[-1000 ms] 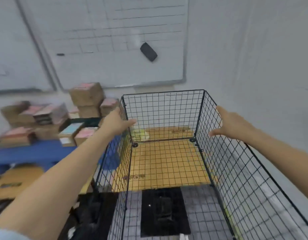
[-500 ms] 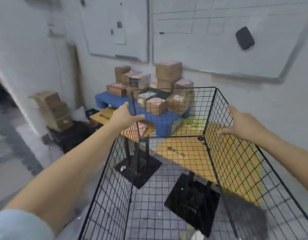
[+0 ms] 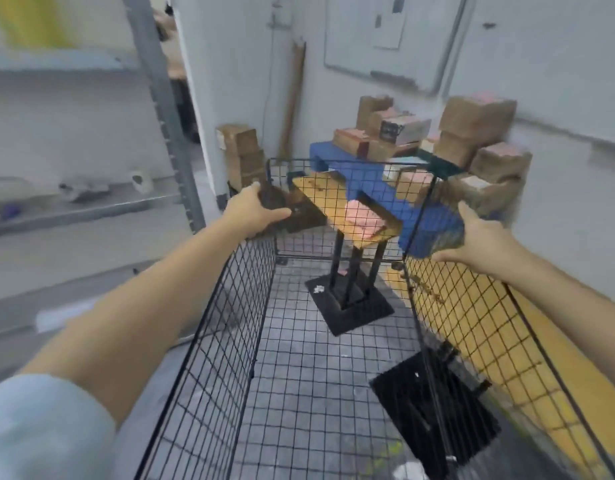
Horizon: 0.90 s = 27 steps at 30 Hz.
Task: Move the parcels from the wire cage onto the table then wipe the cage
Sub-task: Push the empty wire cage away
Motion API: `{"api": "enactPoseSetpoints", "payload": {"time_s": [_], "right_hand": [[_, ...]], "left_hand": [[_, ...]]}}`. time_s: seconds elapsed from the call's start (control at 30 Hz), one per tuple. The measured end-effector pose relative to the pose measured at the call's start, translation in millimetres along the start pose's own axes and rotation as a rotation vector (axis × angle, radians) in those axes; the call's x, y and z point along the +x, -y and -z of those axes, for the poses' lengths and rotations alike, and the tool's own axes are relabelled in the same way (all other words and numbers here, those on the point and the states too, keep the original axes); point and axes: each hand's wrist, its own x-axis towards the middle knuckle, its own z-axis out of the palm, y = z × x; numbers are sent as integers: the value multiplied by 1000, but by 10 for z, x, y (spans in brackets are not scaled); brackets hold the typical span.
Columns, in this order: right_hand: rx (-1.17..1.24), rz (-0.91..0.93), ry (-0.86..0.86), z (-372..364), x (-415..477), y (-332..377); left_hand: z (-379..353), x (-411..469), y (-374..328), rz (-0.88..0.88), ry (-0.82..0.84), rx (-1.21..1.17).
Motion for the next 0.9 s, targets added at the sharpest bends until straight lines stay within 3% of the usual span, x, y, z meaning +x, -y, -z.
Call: {"api": "enactPoseSetpoints", "payload": {"time_s": [0.17,0.47,0.9], "right_hand": [[0,187,57,-122,158,433],[-30,557,145,-525,152,1830],[90,993,302,-1018,-463,4024]], "left_hand": [[164,-504,463,196,-128,-46],[902,-1331,1460,493,-361,-45],[1907,-2637,2641,782,-656,38]]}}
